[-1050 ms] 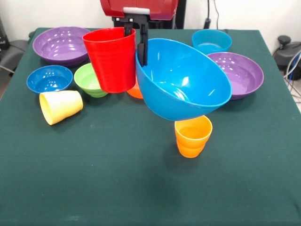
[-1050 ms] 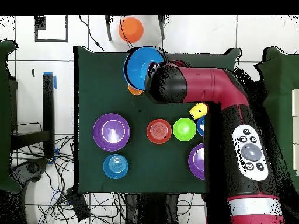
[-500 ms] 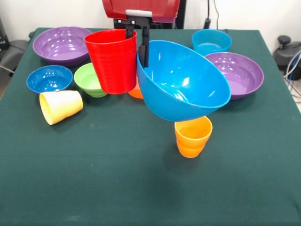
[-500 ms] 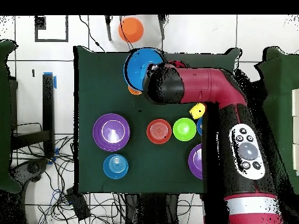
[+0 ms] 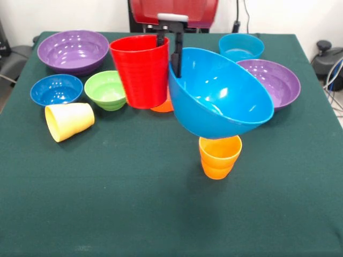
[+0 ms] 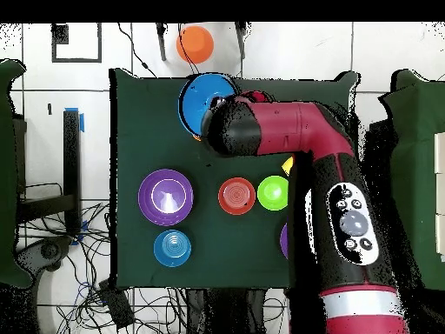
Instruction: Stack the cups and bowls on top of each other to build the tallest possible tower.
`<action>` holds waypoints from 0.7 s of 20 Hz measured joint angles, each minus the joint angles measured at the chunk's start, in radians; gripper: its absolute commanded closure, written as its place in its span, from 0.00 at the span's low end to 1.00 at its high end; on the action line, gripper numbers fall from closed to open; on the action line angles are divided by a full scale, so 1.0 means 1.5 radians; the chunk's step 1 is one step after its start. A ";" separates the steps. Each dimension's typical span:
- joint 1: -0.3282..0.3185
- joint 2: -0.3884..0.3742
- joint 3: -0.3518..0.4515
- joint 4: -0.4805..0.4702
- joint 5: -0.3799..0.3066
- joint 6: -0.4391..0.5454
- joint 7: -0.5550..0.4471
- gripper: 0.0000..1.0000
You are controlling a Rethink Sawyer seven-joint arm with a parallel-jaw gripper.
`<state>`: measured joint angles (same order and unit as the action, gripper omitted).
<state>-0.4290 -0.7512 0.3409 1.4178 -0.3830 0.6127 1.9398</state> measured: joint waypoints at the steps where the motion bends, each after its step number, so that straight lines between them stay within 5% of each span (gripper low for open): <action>1: 0.003 0.000 -0.002 0.000 0.000 0.000 0.000 1.00; 14: 0.056 0.036 -0.025 -0.013 0.000 -0.048 0.000 1.00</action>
<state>-0.3454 -0.6978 0.3036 1.3982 -0.3825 0.5400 1.9398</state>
